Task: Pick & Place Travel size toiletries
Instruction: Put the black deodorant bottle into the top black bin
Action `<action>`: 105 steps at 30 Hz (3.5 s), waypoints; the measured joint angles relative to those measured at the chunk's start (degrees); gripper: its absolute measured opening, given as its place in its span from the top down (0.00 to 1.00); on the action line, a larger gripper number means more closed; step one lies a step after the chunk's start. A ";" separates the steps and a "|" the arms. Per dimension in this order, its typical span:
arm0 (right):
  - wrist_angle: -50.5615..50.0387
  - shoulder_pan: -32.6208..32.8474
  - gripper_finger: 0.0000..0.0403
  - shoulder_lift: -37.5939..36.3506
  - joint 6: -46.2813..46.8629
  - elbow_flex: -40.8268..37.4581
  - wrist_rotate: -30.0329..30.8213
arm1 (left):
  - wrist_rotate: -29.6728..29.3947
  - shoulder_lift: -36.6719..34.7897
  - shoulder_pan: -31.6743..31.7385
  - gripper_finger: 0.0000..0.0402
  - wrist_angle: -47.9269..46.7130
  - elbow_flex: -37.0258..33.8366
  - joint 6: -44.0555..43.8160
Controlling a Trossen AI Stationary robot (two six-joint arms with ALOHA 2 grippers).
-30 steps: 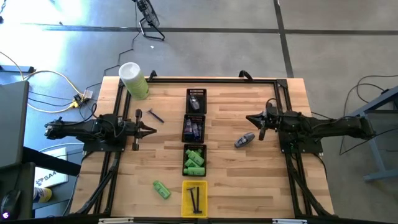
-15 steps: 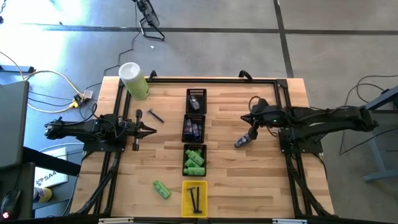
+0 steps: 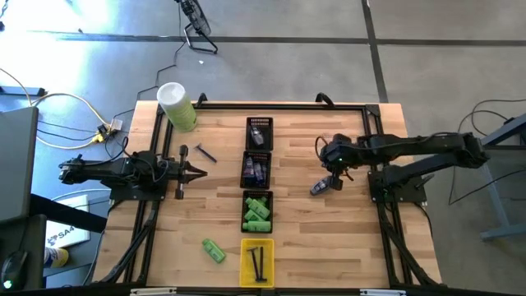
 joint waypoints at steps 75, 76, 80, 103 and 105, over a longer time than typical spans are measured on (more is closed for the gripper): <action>11.03 0.04 0.10 7.53 -2.93 -15.22 -7.11 | 0.00 0.00 0.01 0.96 -0.92 0.09 -0.22; 11.54 0.04 0.10 7.53 -3.02 -15.87 -7.10 | 0.00 -0.01 0.00 0.96 -0.96 0.09 -0.22; 14.52 0.04 0.10 7.53 -3.04 -17.93 -8.17 | -0.01 0.00 0.00 0.96 -1.06 0.09 -0.22; 21.89 0.11 0.11 14.68 -2.75 -20.83 -9.55 | -0.01 -0.01 0.00 0.96 -1.41 0.09 0.00; 22.12 0.11 0.11 14.70 -2.78 -20.83 -9.51 | -0.01 -0.01 0.00 0.96 -1.41 0.09 0.00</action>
